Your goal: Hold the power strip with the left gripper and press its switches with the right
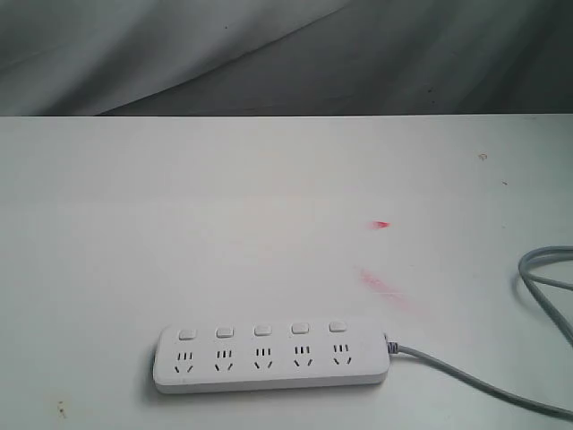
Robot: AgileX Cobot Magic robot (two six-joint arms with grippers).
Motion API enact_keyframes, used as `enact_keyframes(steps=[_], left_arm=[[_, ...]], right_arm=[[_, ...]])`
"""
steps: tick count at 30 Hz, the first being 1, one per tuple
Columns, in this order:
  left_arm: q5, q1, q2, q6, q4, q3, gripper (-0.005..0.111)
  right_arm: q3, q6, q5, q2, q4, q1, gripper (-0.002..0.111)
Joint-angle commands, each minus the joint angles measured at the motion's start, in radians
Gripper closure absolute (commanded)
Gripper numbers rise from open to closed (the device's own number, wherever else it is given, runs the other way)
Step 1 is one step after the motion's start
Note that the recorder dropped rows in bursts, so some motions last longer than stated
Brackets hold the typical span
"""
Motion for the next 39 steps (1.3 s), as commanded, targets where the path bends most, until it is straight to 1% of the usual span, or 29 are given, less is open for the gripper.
enact_keyframes(steps=[1,31,33,36,39], left_arm=[[0.0,-0.005,-0.003,0.001,-0.001,0.005,0.106],[0.0,-0.005,-0.003,0.001,-0.001,0.005,0.106],[-0.016,-0.005,-0.003,0.001,-0.001,0.005,0.106],[-0.024,-0.005,-0.003,0.001,-0.04,0.005,0.106],[-0.036,-0.005,-0.003,0.001,-0.043,0.005,0.106]], right_arm=[[0.003,0.003,-0.004,-0.002,-0.001,-0.01,0.105],[0.003,0.003,-0.004,-0.002,-0.001,-0.01,0.105],[0.003,0.003,-0.004,-0.002,-0.001,-0.01,0.105],[0.003,0.003,-0.004,-0.002,-0.001,-0.01,0.105],[0.003,0.003,-0.004,-0.002,-0.001,-0.01,0.105]])
